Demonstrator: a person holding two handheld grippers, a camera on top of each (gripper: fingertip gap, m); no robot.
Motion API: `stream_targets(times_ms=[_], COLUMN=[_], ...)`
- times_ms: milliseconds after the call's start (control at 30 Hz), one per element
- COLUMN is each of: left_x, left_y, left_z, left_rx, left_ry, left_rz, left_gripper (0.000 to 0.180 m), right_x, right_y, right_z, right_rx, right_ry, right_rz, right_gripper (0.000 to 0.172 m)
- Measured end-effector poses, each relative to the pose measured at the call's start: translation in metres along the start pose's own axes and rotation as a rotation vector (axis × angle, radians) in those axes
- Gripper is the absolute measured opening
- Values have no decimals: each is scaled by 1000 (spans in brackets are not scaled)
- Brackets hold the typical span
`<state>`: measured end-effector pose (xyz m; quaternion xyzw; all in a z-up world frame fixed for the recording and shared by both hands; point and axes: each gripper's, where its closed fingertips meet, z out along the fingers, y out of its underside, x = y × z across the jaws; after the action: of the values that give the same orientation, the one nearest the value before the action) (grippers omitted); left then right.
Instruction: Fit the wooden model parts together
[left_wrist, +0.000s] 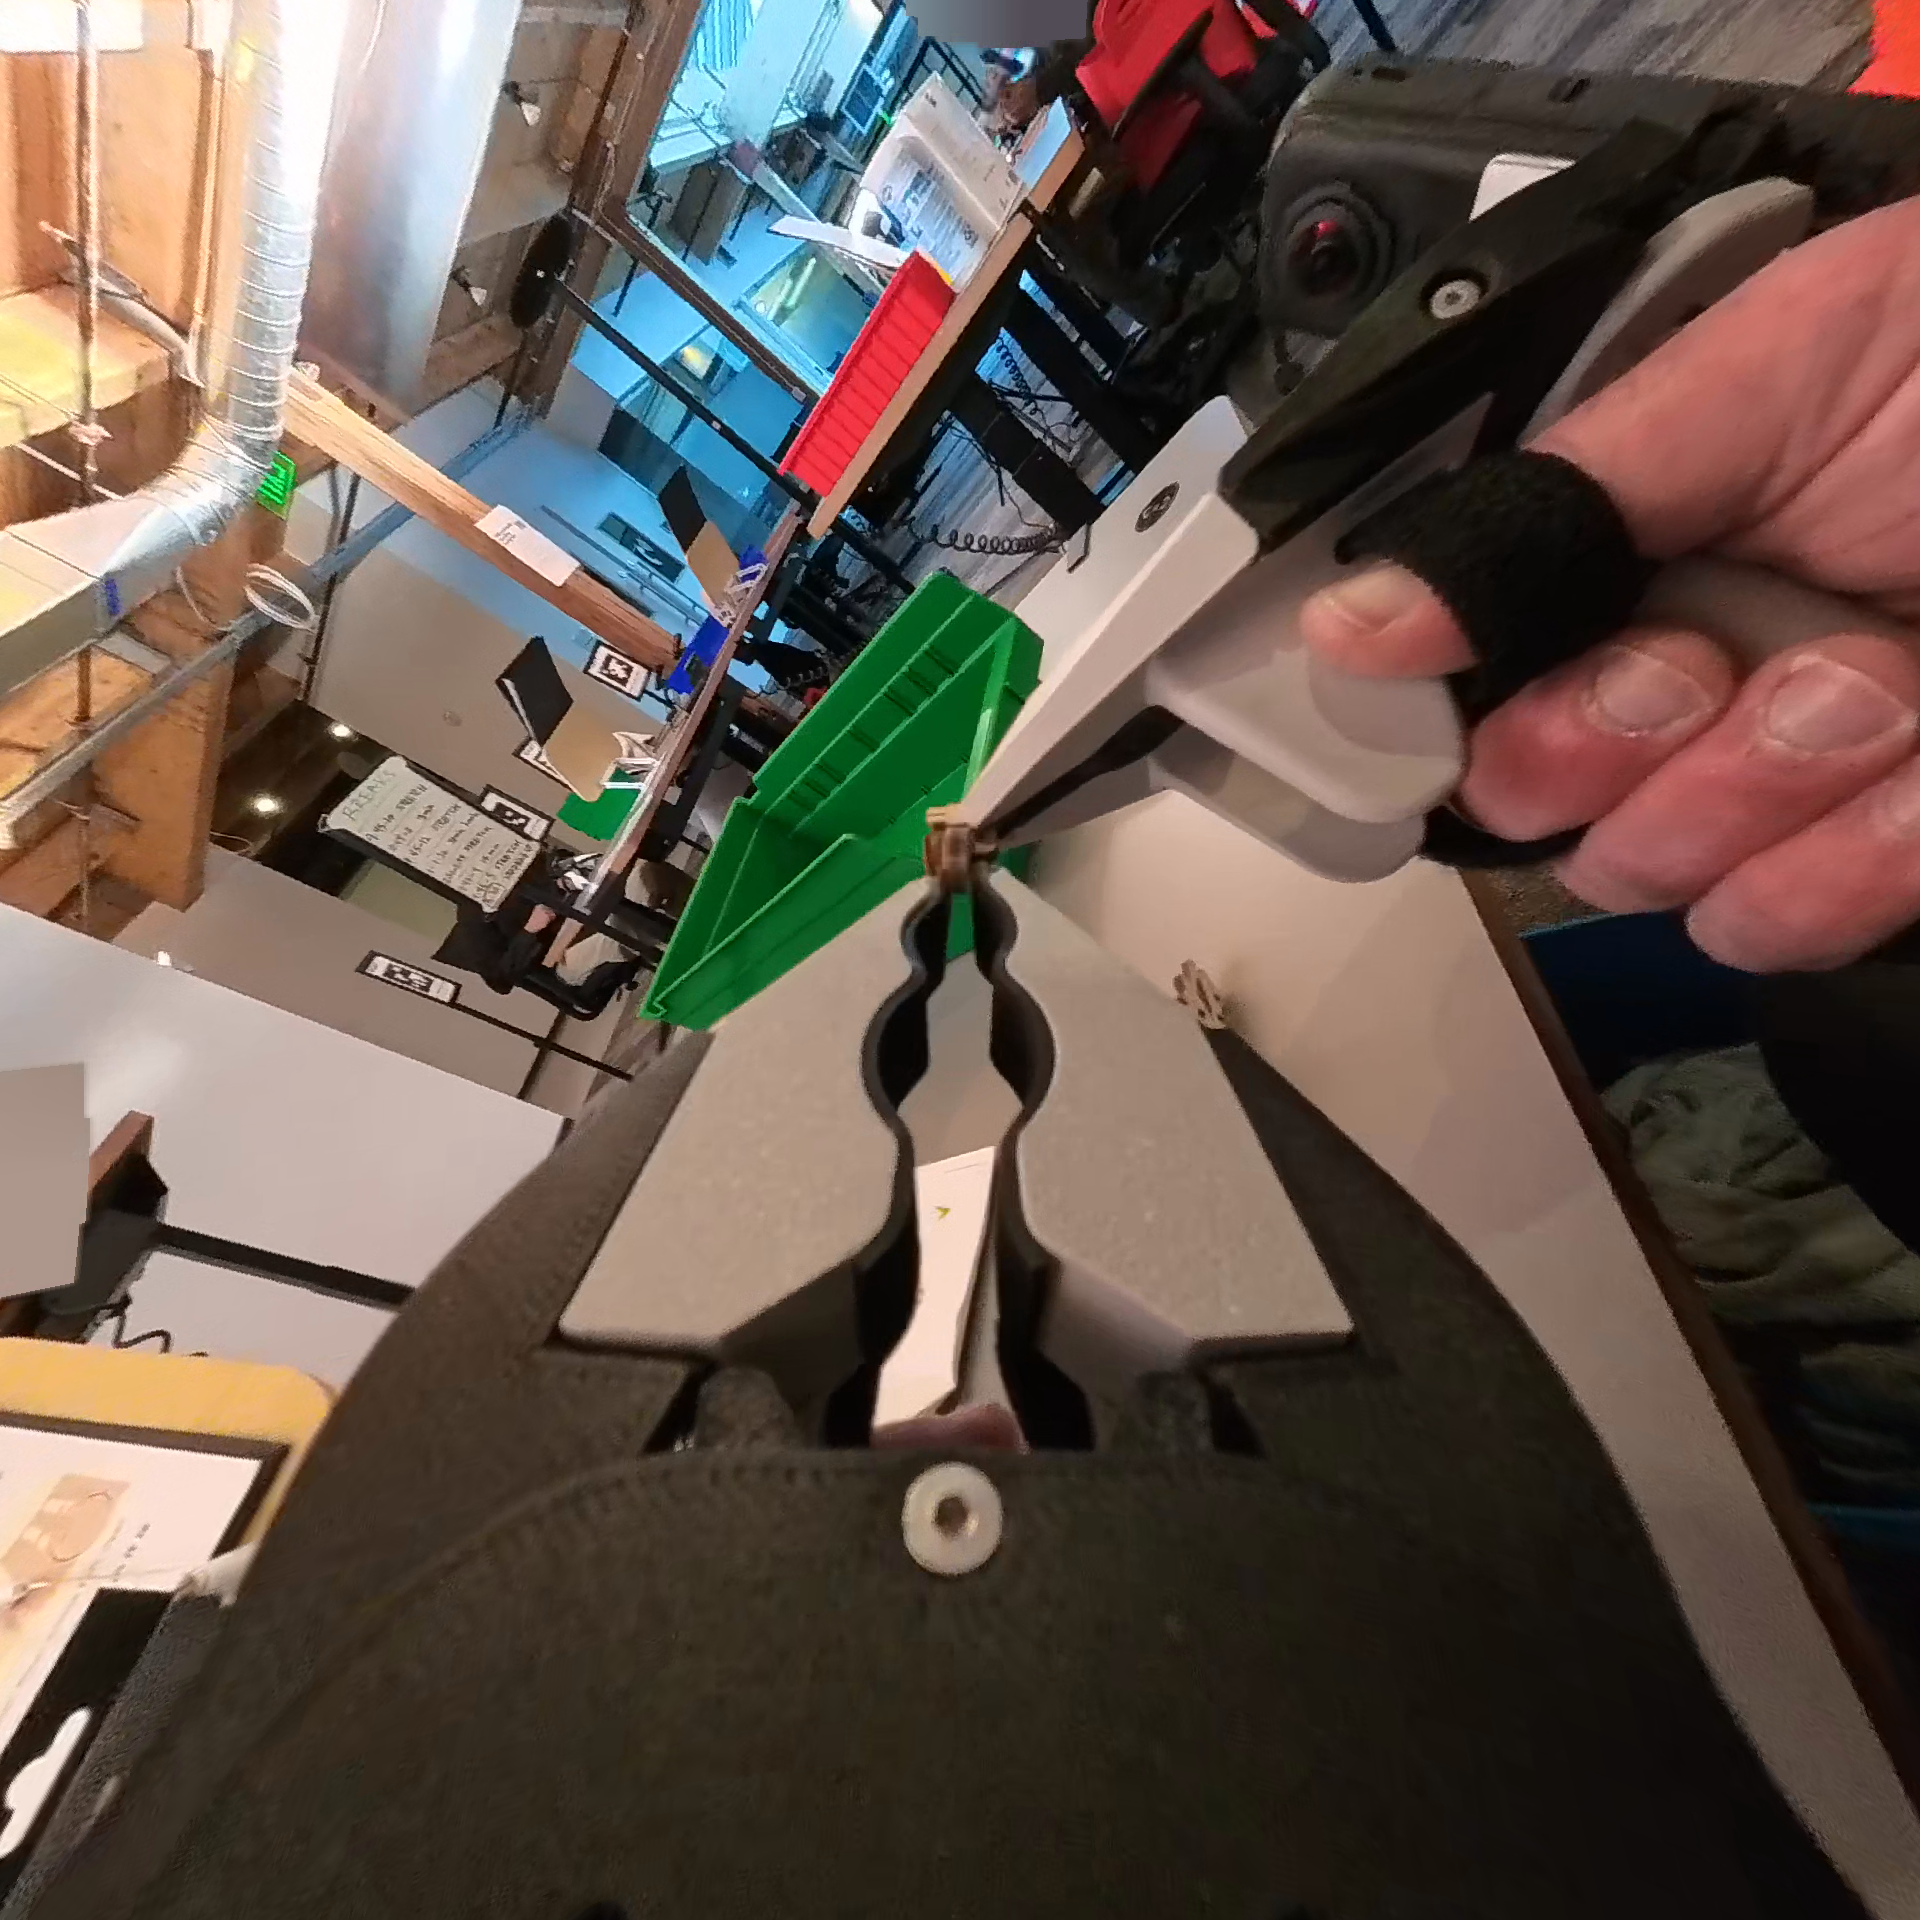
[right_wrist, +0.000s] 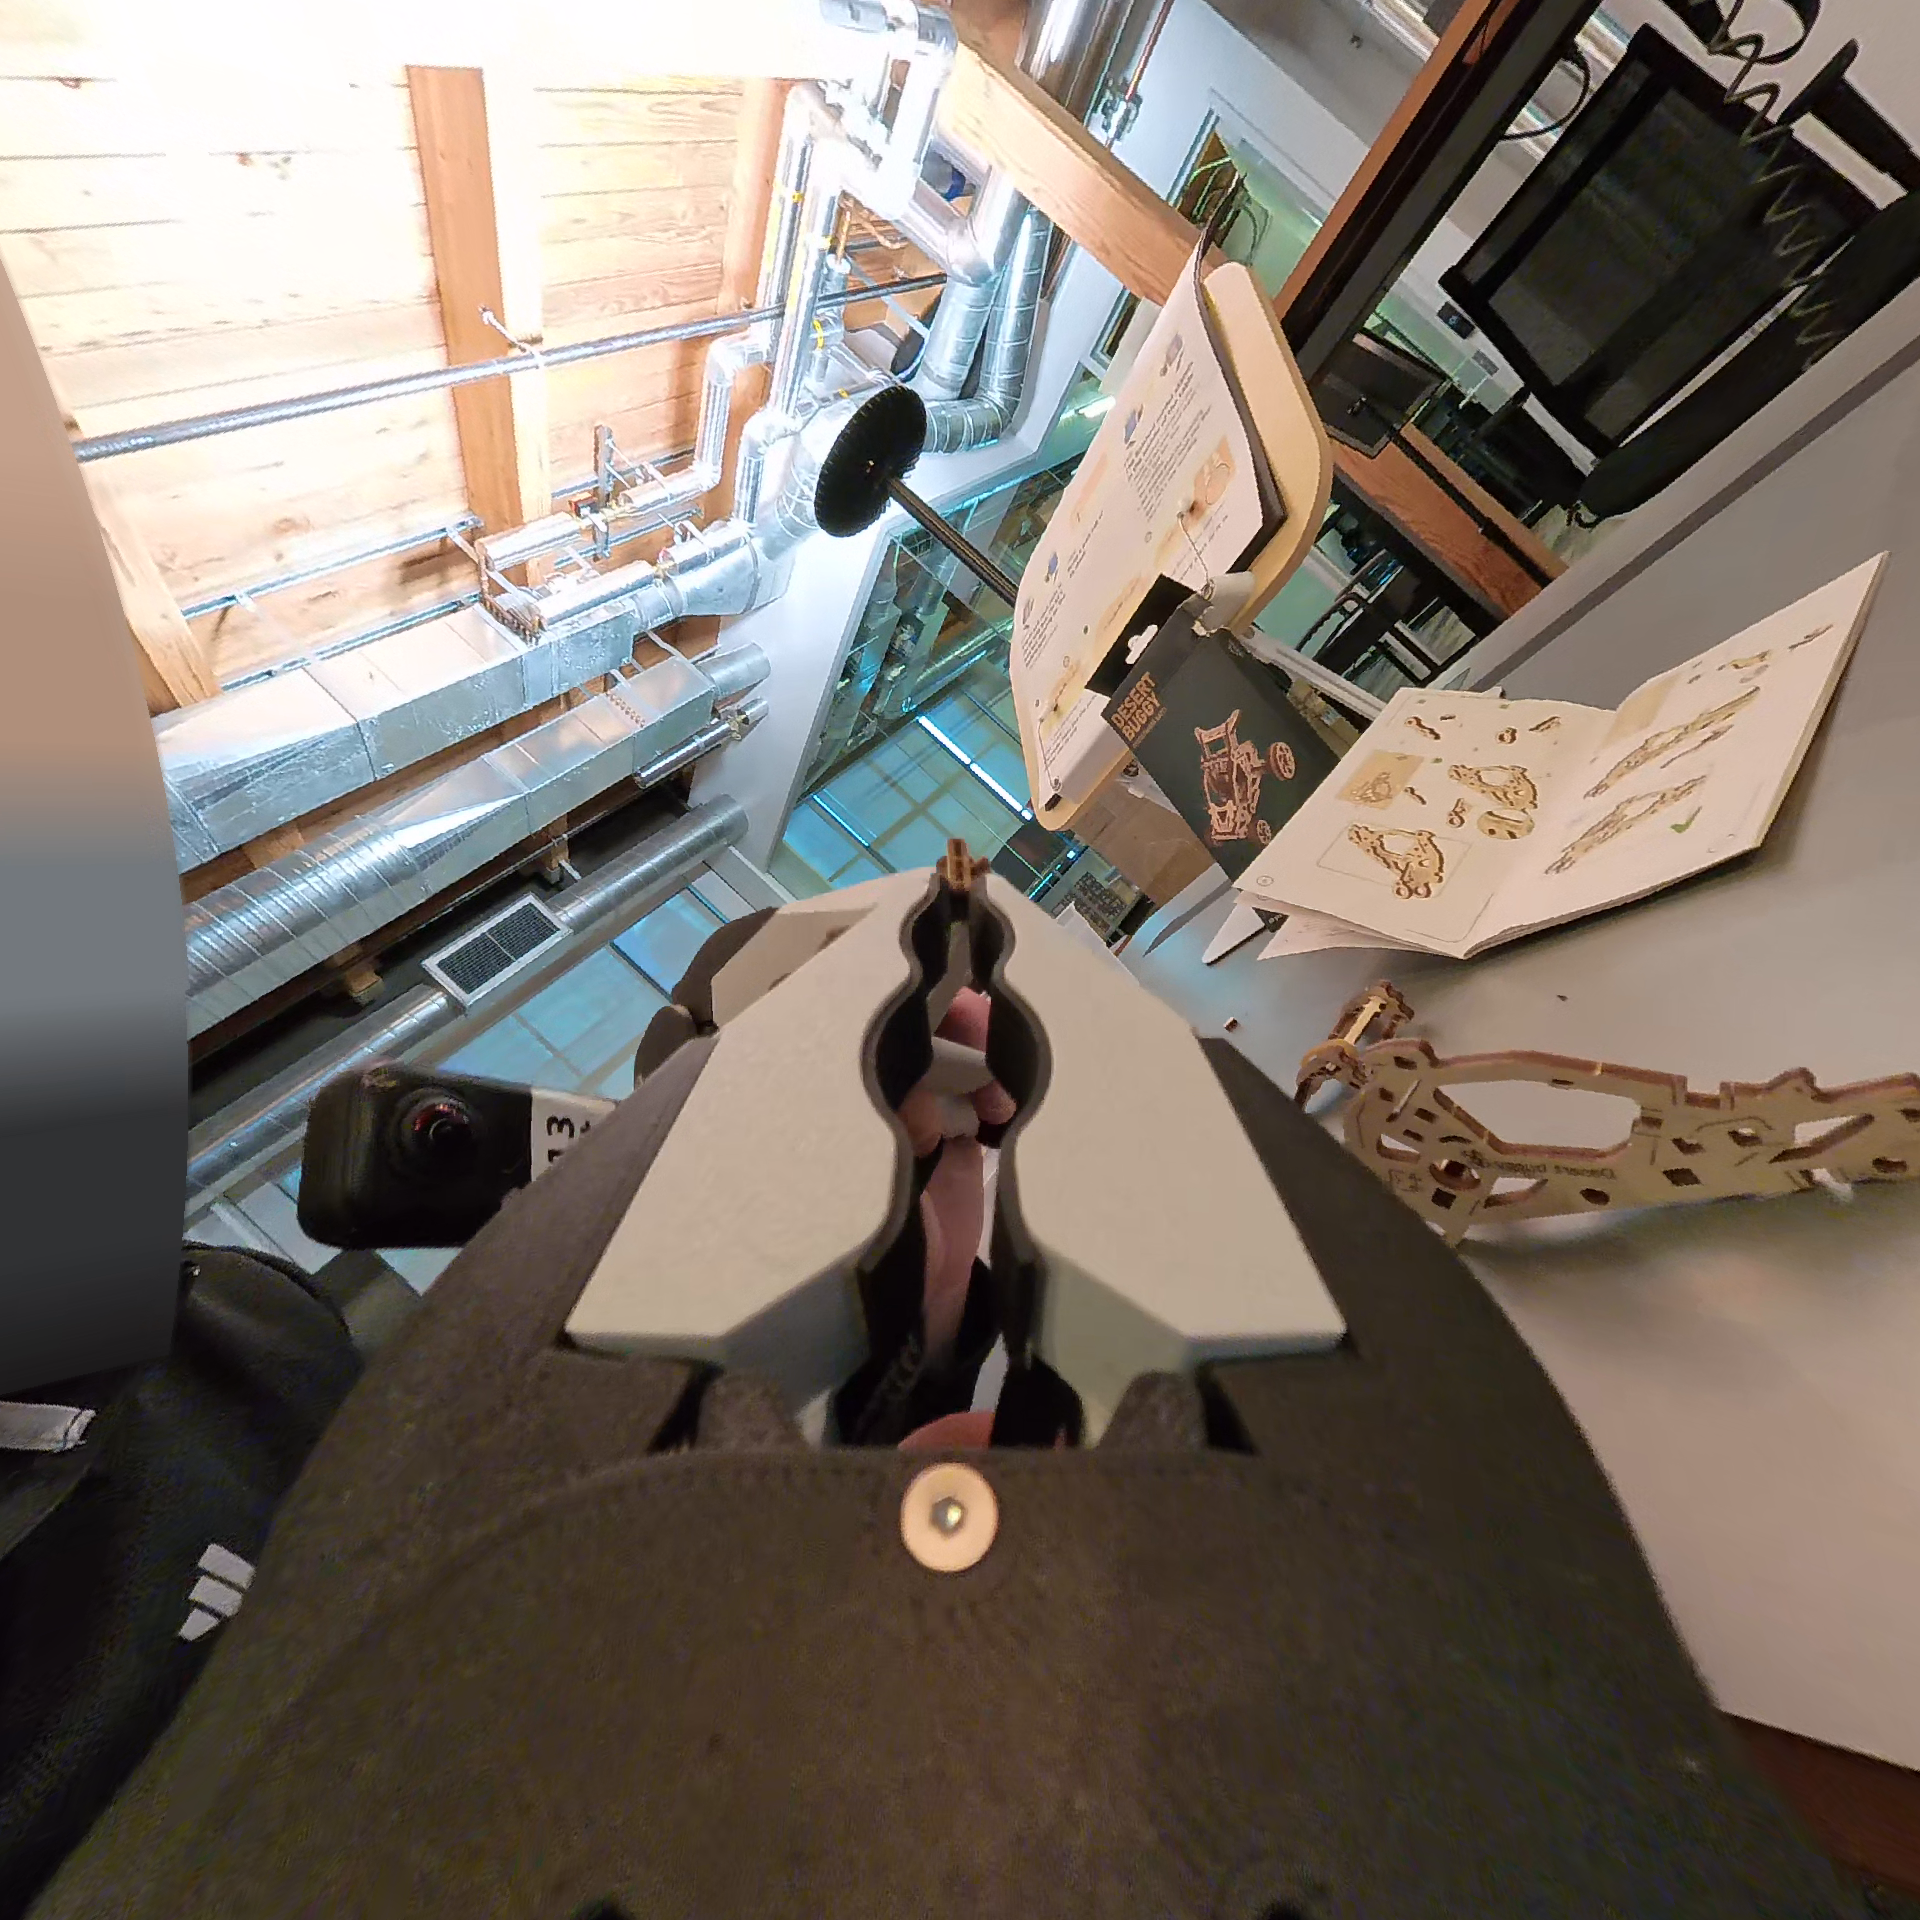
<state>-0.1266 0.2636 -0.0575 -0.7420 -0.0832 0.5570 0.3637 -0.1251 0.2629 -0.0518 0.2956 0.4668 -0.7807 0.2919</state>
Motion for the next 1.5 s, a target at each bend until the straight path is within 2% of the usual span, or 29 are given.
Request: stream_targets(times_ms=[100, 200, 800, 1100, 1500], left_x=[-4, -2, 0, 0, 1], left_y=[-3, -3, 2, 1, 1], left_z=[-1, 0, -2, -6, -6], left_rx=[10, 8, 14, -5, -43], left_ry=[-43, -37, 30, 17, 8], left_rz=[34, 52, 29, 143, 172], left_gripper=[12, 7, 6, 6, 5], right_x=[1, 0, 3, 2, 3], right_y=[-2, -1, 4, 6, 6], right_z=[0, -1, 1, 2, 2], right_rx=[4, -2, -45, -80, -80], right_ry=[2, 5, 11, 15, 45], right_rz=[2, -5, -3, -22, -30], right_gripper=[1, 1, 1, 1, 1])
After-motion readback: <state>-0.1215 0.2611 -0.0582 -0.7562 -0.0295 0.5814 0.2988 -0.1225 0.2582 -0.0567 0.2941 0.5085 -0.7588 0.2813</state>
